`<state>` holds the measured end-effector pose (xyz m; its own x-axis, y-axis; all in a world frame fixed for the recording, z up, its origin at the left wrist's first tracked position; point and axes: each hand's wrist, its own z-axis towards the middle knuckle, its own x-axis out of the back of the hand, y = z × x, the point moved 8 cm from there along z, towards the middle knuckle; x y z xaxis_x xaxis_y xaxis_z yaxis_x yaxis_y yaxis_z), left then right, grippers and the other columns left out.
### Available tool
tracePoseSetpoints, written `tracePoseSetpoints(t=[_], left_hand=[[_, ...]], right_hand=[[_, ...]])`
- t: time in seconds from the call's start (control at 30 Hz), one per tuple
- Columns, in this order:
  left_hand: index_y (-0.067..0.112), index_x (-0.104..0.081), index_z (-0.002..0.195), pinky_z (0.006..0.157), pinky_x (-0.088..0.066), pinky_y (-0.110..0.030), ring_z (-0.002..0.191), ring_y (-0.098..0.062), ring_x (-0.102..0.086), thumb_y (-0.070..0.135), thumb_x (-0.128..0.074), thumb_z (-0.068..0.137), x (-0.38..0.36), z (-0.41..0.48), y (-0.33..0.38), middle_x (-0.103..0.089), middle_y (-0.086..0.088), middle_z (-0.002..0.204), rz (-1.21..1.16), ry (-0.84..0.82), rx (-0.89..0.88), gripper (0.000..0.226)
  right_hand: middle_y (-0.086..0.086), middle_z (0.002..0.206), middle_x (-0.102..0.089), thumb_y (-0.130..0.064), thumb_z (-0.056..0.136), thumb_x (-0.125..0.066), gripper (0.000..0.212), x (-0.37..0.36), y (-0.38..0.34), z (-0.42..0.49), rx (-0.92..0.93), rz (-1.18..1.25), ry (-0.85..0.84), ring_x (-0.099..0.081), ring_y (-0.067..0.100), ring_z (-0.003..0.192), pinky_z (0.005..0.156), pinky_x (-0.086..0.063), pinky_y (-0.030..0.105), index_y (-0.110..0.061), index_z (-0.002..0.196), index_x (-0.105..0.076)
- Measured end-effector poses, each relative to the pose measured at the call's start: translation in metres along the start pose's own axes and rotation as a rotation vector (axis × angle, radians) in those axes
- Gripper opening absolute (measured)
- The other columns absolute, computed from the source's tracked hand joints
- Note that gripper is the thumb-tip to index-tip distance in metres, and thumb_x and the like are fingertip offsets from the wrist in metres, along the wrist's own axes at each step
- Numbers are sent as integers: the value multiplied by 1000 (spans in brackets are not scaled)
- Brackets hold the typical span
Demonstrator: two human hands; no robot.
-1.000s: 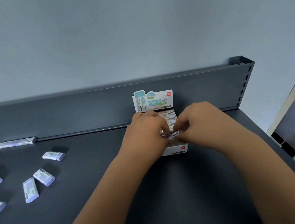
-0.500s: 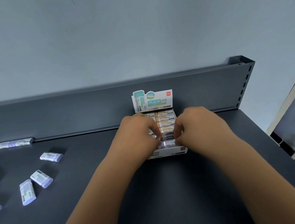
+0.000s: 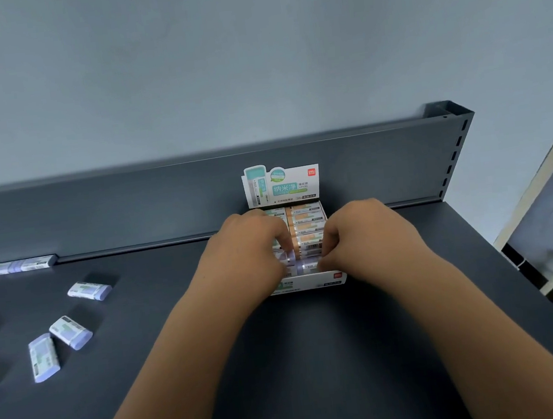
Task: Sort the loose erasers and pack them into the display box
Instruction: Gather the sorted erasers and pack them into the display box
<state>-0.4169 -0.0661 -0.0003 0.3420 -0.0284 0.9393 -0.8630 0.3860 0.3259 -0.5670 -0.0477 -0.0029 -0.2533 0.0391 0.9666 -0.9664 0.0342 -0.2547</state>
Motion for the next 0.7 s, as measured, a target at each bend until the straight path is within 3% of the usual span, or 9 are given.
tracePoseSetpoints(t=[0.2, 0.4, 0.53, 0.7], left_hand=[[40, -59, 82, 89, -54, -40, 108, -15, -53, 22, -78, 78, 1, -1, 0, -58, 12, 112, 7, 31, -2, 26], [43, -68, 87, 92, -52, -40, 112, -16, -54, 32, -76, 81, 2, -1, -1, -60, 13, 113, 17, -19, -8, 15], [45, -74, 101, 96, -51, -43, 116, -17, -53, 29, -70, 87, 5, -4, -4, -61, 11, 120, 71, -20, -10, 21], [36, -71, 96, 87, -55, -42, 110, -17, -55, 24, -68, 88, 9, -8, 4, -61, 9, 114, 139, 47, 0, 15]], right_hand=[[-9, 80, -66, -35, 74, -79, 13, -1, 2, -1, -7, 24, 2, -65, 13, 77, 66, -60, 34, -25, 73, -72], [-6, 74, -63, -54, 83, -69, 36, 9, 9, -1, 6, 153, 69, -60, 11, 73, 63, -52, 33, -22, 69, -67], [-9, 88, -62, -50, 89, -65, 25, 26, 6, -2, 95, 224, 173, -59, 10, 82, 75, -53, 37, -26, 80, -68], [-10, 92, -65, -46, 90, -64, 20, 34, 1, -6, 149, 280, 207, -60, 9, 88, 79, -53, 37, -28, 84, -71]])
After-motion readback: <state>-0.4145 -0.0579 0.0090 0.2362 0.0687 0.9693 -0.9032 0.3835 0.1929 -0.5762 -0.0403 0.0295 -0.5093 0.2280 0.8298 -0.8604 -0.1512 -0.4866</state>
